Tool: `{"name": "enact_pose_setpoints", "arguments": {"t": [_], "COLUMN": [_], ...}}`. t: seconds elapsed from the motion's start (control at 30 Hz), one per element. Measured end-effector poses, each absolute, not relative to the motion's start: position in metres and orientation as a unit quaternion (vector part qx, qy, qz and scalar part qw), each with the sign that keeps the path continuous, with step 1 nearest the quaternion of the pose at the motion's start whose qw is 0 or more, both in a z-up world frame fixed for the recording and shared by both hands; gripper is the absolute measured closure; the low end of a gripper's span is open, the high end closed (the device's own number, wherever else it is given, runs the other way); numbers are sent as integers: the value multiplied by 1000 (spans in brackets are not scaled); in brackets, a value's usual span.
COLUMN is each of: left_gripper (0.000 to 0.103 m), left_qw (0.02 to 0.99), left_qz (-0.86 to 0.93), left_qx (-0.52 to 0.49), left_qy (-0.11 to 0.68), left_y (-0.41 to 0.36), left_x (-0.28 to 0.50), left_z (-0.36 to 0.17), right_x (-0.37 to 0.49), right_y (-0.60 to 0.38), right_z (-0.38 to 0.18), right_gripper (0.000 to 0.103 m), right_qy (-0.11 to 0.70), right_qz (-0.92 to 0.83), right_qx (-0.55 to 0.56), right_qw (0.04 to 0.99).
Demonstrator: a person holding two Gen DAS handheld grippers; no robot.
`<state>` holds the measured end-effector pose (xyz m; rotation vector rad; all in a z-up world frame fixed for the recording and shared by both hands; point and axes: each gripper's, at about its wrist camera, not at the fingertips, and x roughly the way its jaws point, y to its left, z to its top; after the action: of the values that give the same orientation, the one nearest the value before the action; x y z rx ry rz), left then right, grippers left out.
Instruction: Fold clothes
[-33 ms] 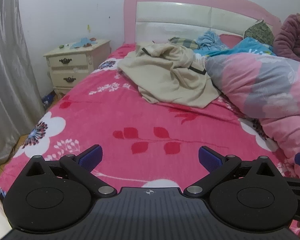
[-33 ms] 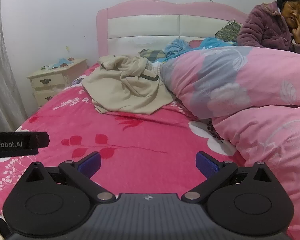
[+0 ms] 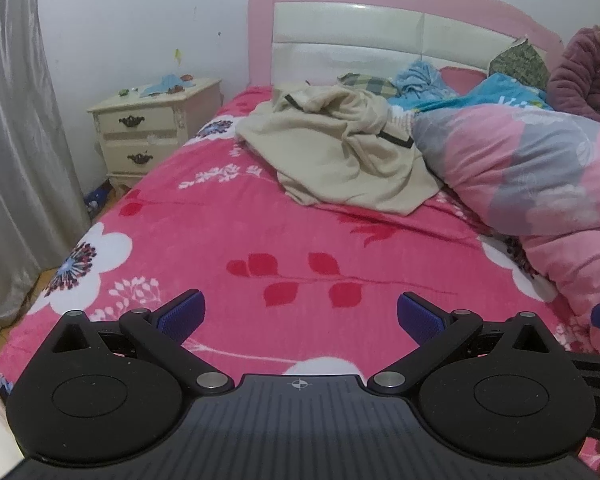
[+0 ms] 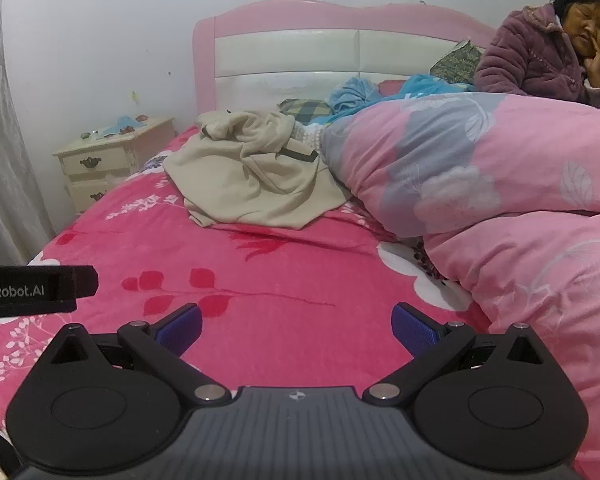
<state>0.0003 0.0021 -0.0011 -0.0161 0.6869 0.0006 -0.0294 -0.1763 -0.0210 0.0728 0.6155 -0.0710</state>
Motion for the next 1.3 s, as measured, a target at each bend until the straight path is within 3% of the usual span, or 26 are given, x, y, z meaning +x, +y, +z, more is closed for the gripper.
{"name": "enact_pose_setpoints", "arguments": {"t": [0.3, 1.3], "left_gripper": [0, 0], "left_qw": [928, 927], "left_qz": [-12, 14], "left_qx": [-36, -38], "left_qy": [371, 372], "left_y": [13, 24], "left_x": [2, 1], "left_z": [-7, -14], "right_x": [-28, -26], "right_y": [-174, -179], "right_z": [-22, -24], "right_gripper": [0, 0], "right_qy": [310, 324], "right_qz": [-36, -38], "right_qx": [34, 25], "right_qw": [949, 945]}}
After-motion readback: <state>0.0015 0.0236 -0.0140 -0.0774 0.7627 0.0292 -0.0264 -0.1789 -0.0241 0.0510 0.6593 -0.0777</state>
